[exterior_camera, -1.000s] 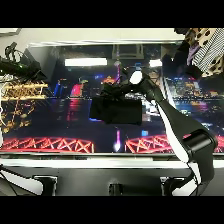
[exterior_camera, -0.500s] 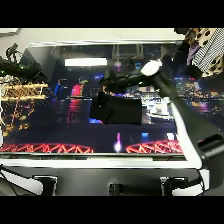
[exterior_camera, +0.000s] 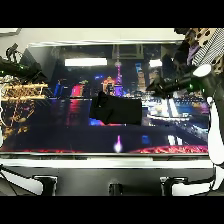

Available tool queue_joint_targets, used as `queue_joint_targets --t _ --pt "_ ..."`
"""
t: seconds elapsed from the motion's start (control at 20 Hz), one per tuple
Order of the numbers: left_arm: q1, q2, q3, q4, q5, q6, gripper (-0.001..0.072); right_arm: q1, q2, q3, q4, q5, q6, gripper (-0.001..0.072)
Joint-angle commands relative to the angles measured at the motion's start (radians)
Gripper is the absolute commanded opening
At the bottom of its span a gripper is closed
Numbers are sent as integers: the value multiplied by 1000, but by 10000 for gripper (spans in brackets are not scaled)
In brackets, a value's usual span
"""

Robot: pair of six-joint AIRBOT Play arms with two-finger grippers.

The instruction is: Fold the clothes and pants, and hang the long-sleeved shirts on hangers.

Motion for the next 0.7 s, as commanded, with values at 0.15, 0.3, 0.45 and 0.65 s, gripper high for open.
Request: queue_joint_targets --t 0.15,0.3,0.45,0.65 --pt "0 0 0 0 1 17 15 -5 -94 -244 106 -101 -168 497" --pt "0 0 0 0 1 16 15 23 -138 -246 113 -154 -185 497" --pt "0 0 0 0 2 16 15 61 -171 -246 135 -167 -195 494" --pt "0 0 0 1 2 20 15 117 -180 -246 151 -219 -205 346"
